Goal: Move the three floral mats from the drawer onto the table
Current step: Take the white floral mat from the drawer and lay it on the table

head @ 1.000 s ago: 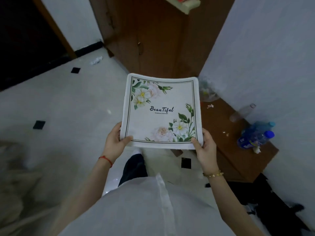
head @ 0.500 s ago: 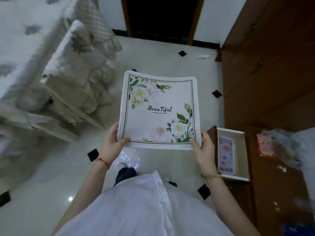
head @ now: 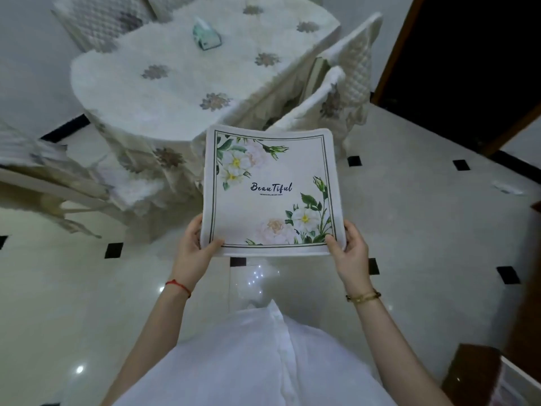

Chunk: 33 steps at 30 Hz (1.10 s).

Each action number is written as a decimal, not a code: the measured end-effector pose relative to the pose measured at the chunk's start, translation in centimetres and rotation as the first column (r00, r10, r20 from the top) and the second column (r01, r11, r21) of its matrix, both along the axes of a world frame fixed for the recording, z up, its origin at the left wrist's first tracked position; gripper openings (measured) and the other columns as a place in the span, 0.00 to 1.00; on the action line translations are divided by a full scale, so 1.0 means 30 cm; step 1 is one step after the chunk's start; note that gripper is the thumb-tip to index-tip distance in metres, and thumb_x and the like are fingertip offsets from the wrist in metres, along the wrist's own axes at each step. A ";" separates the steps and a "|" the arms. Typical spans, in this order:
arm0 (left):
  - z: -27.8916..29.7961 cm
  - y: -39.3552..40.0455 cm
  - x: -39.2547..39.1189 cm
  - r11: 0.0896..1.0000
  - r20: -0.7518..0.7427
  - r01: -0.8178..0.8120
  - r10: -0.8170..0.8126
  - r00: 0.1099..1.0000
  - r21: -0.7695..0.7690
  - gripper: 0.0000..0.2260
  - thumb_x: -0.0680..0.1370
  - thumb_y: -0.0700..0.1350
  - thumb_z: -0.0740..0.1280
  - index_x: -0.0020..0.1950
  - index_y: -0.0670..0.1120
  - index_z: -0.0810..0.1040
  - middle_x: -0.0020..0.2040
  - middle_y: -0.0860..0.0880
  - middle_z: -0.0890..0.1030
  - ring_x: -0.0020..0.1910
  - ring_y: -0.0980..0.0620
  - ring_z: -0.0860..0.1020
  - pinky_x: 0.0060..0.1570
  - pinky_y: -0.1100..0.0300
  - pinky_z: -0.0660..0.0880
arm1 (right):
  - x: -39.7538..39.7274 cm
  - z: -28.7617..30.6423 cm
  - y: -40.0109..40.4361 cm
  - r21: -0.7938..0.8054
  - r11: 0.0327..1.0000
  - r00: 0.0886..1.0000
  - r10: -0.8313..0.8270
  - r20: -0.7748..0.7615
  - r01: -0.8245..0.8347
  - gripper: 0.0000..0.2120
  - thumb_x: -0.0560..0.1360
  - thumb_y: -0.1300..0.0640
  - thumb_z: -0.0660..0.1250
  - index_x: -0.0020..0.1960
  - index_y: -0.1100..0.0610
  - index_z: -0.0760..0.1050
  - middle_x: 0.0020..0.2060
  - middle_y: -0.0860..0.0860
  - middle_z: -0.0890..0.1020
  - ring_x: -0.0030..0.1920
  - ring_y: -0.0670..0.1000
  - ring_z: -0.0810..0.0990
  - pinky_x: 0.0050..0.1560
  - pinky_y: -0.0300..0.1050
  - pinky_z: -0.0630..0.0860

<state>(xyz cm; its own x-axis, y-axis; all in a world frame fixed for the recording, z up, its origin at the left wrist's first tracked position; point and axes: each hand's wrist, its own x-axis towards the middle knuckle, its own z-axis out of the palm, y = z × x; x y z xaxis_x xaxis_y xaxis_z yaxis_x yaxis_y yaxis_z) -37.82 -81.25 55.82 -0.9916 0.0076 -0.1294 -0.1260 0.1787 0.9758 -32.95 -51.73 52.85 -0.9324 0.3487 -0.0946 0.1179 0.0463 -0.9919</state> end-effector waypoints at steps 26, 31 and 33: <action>0.040 0.064 -1.032 0.846 -0.046 -0.530 0.532 0.845 0.056 0.23 0.73 0.29 0.68 0.66 0.42 0.71 0.56 0.46 0.80 0.52 0.55 0.81 0.53 0.63 0.78 | -1.537 0.184 0.016 0.136 0.834 0.834 0.547 -0.074 -0.535 0.17 0.76 0.65 0.67 0.60 0.50 0.73 0.53 0.50 0.82 0.53 0.49 0.82 0.54 0.44 0.80; 0.024 0.119 -1.220 0.810 -0.040 -0.585 0.587 0.809 0.049 0.25 0.73 0.29 0.68 0.64 0.50 0.73 0.57 0.52 0.80 0.54 0.59 0.80 0.53 0.65 0.78 | -1.811 0.157 0.040 0.151 0.785 0.795 0.606 0.009 -0.600 0.16 0.76 0.64 0.66 0.63 0.54 0.72 0.53 0.51 0.82 0.52 0.50 0.82 0.55 0.47 0.79; 0.010 0.114 -1.285 0.796 -0.039 -0.604 0.605 0.795 0.029 0.25 0.73 0.29 0.68 0.61 0.54 0.73 0.56 0.54 0.80 0.53 0.59 0.80 0.54 0.64 0.78 | -1.903 0.133 0.028 0.151 0.777 0.789 0.613 0.040 -0.611 0.17 0.76 0.64 0.66 0.64 0.57 0.71 0.53 0.53 0.82 0.53 0.51 0.82 0.55 0.48 0.79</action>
